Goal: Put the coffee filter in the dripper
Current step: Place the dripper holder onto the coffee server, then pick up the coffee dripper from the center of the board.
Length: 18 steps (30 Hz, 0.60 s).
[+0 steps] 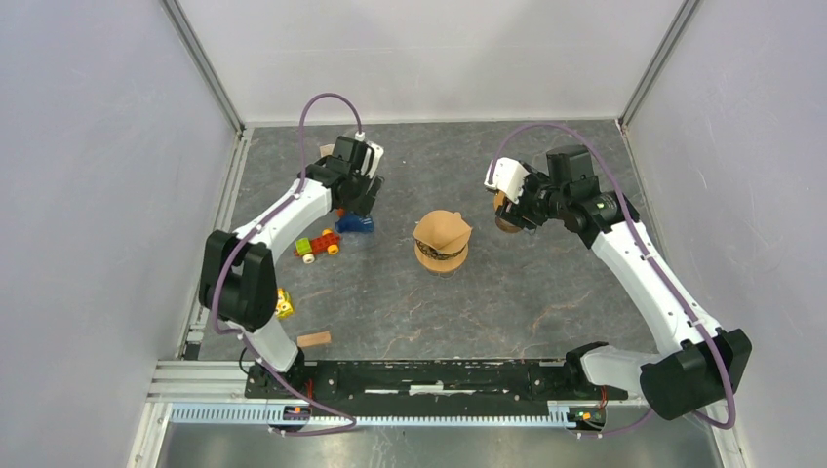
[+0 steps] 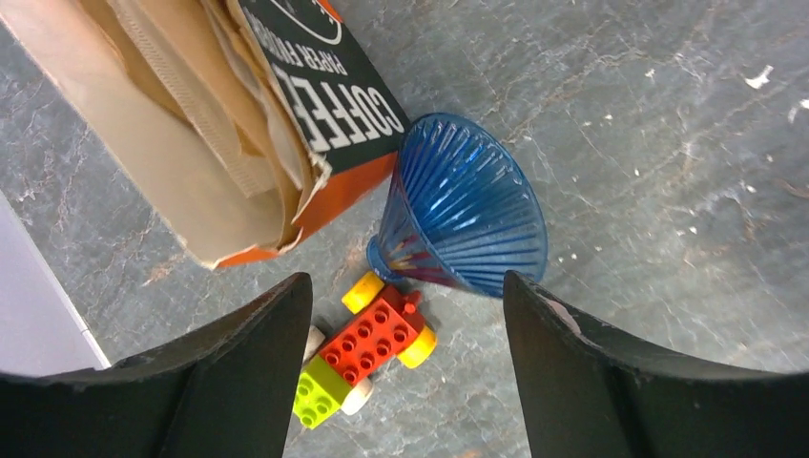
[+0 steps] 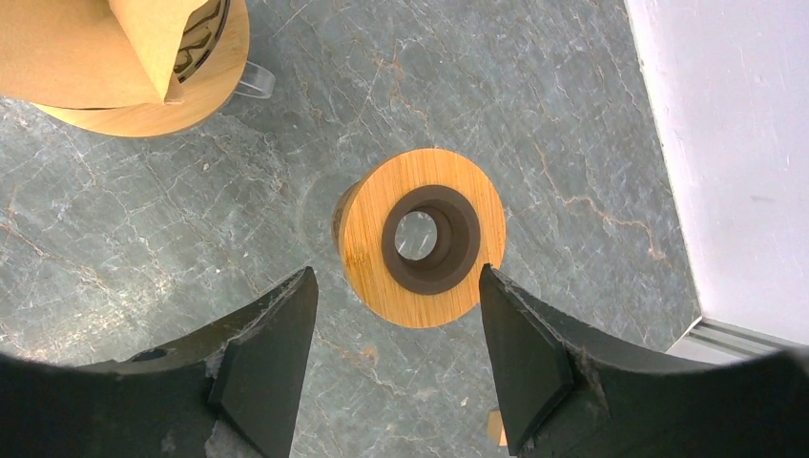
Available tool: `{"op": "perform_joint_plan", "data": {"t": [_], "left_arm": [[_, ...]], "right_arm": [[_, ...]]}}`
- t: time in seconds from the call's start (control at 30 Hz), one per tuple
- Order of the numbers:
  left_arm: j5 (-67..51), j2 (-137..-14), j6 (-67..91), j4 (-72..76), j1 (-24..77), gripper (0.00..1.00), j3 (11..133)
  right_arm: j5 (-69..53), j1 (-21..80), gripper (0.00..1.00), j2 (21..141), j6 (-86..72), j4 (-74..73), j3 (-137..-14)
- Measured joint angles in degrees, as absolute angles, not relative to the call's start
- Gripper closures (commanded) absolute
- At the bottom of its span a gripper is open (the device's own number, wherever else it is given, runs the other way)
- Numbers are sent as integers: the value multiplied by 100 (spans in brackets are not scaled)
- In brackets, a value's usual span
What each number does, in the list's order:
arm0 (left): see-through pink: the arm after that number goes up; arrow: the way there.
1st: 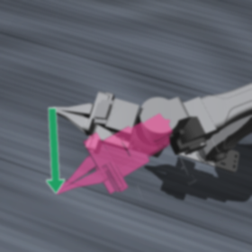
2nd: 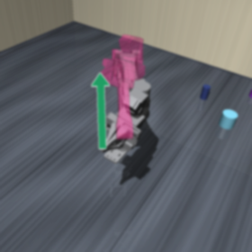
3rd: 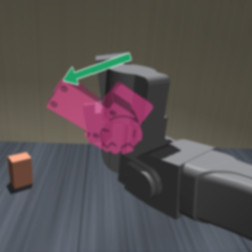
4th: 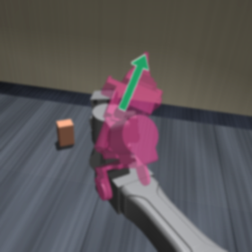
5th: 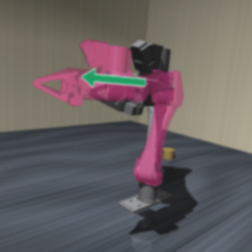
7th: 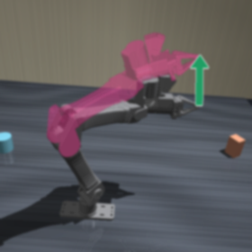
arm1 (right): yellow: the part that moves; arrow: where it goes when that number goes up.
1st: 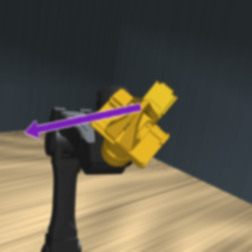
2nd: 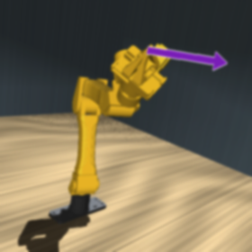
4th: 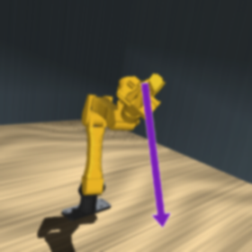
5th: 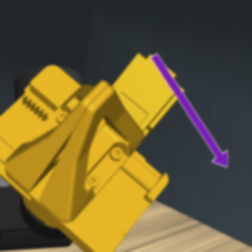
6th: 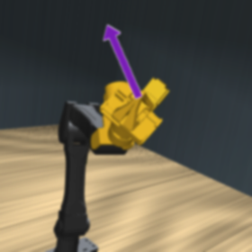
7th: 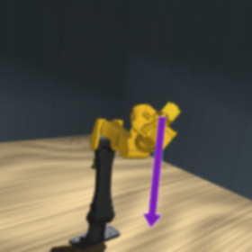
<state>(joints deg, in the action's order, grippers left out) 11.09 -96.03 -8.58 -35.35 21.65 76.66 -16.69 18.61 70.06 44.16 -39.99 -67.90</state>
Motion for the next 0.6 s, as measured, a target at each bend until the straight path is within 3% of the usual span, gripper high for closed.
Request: {"op": "perform_joint_plan", "data": {"t": [0.23, 0.6], "left_arm": [[1509, -9981, -862, -2919, 2265, 29, 7264], [1452, -10086, -862, -2738, 2263, 57, 6945]], "right_arm": [[-1664, 1863, 31, 7002, 4403, -3999, -6759], [-1667, 1861, 31, 7002, 4375, -3999, -6759]]}}
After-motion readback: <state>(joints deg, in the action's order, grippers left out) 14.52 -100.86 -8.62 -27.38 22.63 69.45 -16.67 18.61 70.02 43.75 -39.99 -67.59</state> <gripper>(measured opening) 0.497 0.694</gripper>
